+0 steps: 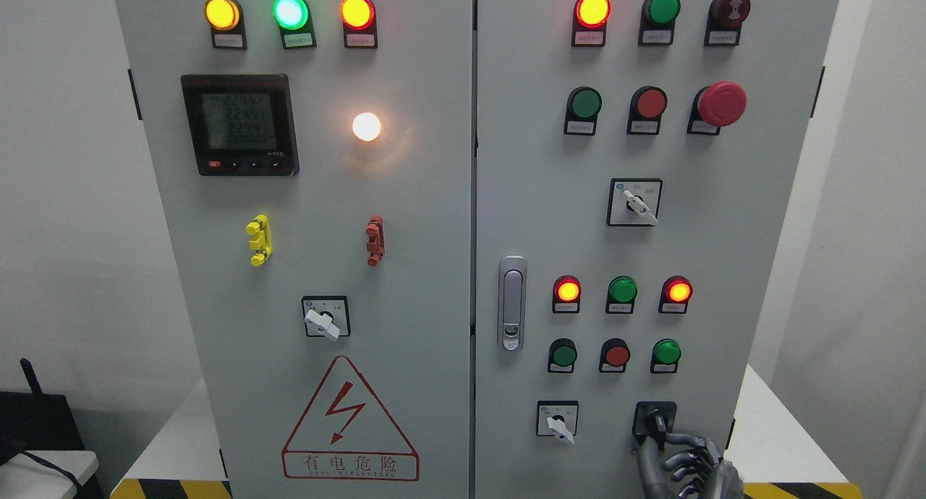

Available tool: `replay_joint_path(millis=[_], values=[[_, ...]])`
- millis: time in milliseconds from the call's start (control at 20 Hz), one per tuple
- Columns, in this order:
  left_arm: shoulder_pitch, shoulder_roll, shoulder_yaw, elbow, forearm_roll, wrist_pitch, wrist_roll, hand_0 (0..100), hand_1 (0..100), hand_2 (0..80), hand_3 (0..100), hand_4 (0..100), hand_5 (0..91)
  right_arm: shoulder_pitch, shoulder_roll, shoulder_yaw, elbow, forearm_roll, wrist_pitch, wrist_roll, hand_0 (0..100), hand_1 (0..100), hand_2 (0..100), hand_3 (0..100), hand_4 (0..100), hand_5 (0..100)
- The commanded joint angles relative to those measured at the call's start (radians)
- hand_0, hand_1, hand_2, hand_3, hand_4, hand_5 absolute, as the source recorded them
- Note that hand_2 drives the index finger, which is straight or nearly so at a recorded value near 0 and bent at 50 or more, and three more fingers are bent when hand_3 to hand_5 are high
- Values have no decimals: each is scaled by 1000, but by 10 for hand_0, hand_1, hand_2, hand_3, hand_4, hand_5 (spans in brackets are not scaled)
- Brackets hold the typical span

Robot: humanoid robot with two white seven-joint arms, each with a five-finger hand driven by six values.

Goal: Trip black knob to open circuit
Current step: 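Close the right hand fingers around the black rotary knob, then twist the black knob with the right hand to switch it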

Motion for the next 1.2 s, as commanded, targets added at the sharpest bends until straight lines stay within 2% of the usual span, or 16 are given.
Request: replay_joint_path(millis=[0,1152], values=[[-8,0,0,0,-34,0,1,120,389,0,0,0,0,0,1,2,-1,-2,0,1,433,750,502,809,863,899],[-8,0,0,0,-32,0,1,120,389,0,0,0,0,0,15,11,-1,-13,-1,7,449,742,521,824,876,909]])
